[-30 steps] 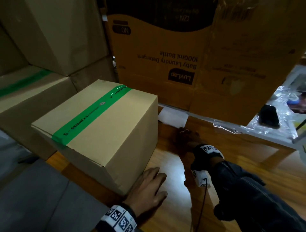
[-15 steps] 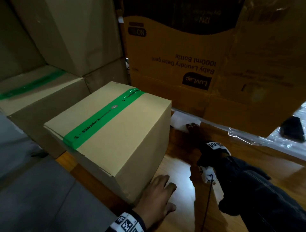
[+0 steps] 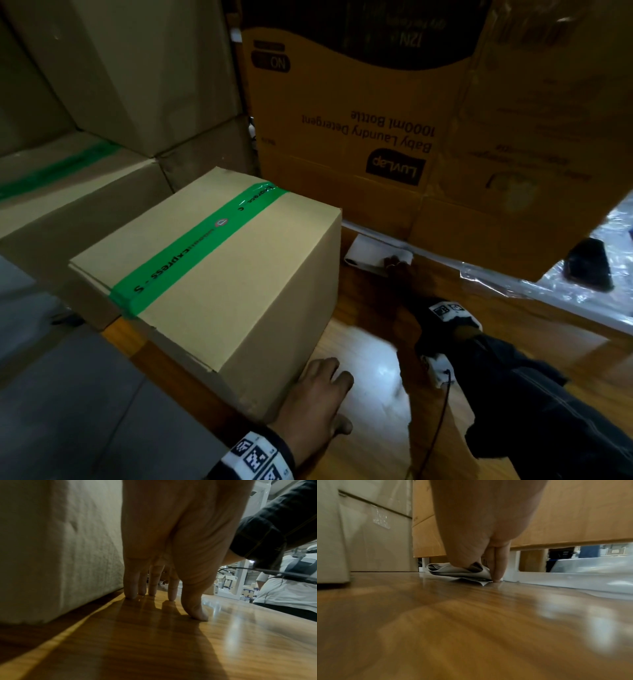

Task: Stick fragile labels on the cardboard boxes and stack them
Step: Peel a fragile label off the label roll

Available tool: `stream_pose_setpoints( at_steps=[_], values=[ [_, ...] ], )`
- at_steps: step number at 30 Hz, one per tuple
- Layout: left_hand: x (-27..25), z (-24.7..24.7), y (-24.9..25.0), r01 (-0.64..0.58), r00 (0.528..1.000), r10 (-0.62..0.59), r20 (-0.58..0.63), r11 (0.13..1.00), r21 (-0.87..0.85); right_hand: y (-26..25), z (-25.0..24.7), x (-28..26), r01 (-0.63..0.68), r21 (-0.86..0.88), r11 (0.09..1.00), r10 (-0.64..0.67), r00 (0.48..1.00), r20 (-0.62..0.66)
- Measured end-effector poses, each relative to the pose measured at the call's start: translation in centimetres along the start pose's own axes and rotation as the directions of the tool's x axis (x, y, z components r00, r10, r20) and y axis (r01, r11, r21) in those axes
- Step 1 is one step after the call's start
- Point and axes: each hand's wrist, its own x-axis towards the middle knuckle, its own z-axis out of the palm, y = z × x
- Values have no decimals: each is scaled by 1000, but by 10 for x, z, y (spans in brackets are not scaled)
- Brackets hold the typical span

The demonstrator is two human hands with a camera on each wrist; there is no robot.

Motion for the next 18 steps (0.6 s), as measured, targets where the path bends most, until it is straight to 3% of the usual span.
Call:
stream_pose_setpoints(
  at_steps=[2, 4, 7, 12, 18],
  values=[
    [0, 1, 0, -5, 1000, 5, -9, 1000, 4, 4, 3, -21, 80, -88, 993, -87, 993, -77],
    [0, 3, -1, -14, 1000, 14, -22, 1000, 14, 13, 9, -47, 76, -114, 991, -86, 992, -87],
    [-3, 8, -3, -21, 999, 21, -38, 1000, 2, 15, 18, -100, 205, -162, 965, -230, 961, -155],
    [-9, 18, -7, -26, 995, 17, -98, 996, -88, 6, 43, -192, 176, -314, 933, -205, 977, -63],
    [-27, 37, -6, -8, 991, -28, -129, 964, -267, -20, 75, -284, 117, -262, 958, -163, 973, -162]
  ],
)
